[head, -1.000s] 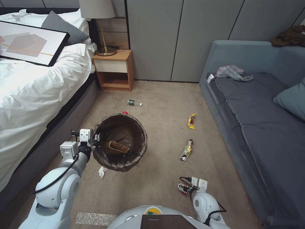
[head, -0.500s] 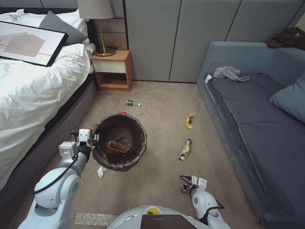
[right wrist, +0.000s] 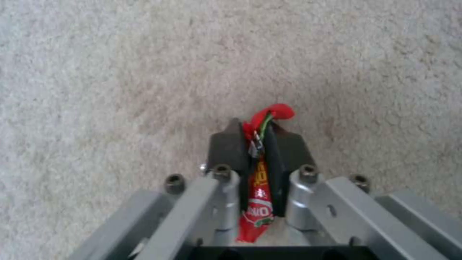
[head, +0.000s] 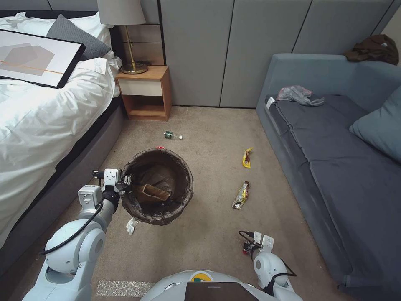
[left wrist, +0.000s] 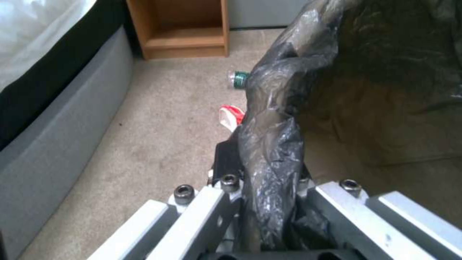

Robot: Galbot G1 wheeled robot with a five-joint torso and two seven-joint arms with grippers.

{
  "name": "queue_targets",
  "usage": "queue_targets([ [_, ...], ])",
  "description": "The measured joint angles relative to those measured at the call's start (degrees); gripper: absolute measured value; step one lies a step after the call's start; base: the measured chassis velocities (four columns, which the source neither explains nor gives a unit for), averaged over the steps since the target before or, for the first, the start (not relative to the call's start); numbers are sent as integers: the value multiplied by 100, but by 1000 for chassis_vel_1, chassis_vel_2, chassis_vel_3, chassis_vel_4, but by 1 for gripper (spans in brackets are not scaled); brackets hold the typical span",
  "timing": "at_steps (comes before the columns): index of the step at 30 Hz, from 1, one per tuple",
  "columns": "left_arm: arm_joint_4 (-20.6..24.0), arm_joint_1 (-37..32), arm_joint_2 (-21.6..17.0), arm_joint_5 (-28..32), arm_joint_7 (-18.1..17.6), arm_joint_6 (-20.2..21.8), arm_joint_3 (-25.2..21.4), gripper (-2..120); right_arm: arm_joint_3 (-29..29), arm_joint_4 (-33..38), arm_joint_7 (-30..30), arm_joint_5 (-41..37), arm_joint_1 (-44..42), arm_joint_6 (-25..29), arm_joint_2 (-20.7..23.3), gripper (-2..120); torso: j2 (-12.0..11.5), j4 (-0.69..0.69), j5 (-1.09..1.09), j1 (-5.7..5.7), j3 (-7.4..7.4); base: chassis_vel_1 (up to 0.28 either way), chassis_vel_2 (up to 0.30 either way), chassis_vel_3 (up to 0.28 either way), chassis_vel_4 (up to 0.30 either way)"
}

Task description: Pick up the trash bin, then pick up the garbage from the floor and place it into the trash bin.

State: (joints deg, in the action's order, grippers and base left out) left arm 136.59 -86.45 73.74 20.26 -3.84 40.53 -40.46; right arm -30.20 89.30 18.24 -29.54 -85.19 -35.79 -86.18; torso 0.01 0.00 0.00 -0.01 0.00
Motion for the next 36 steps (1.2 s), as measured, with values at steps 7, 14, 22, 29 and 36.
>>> queue_targets([
  [7, 0, 5, 16, 0, 3, 0, -5, 0, 7, -41, 17, 29, -13, 2, -25, 0, 0, 2, 1, 0, 0, 0, 0, 0, 0],
  [14, 22, 18, 2, 15, -14, 38, -46, 0, -3, 454, 127, -109, -175, -186, 37, 0, -5, 8, 23, 2, 4, 0, 0, 0, 0],
  [22, 141, 18, -59, 231, -277, 154, -96, 0, -192, 2699, 582, -1066, -511, -670, 575, 0, -4, -4, 12, 2, 2, 0, 0, 0, 0],
  [29, 182, -12, -73, 217, -365, 157, -71, 0, -439, 4628, 1010, -2632, -165, -672, 1517, 0, -3, 0, 3, 1, 1, 0, 0, 0, 0],
  [36, 184, -8, -108, 225, -301, 159, 26, 0, -760, 5412, 111, -3487, 571, -662, 3392, 0, -2, 0, 2, 1, 1, 0, 0, 0, 0],
])
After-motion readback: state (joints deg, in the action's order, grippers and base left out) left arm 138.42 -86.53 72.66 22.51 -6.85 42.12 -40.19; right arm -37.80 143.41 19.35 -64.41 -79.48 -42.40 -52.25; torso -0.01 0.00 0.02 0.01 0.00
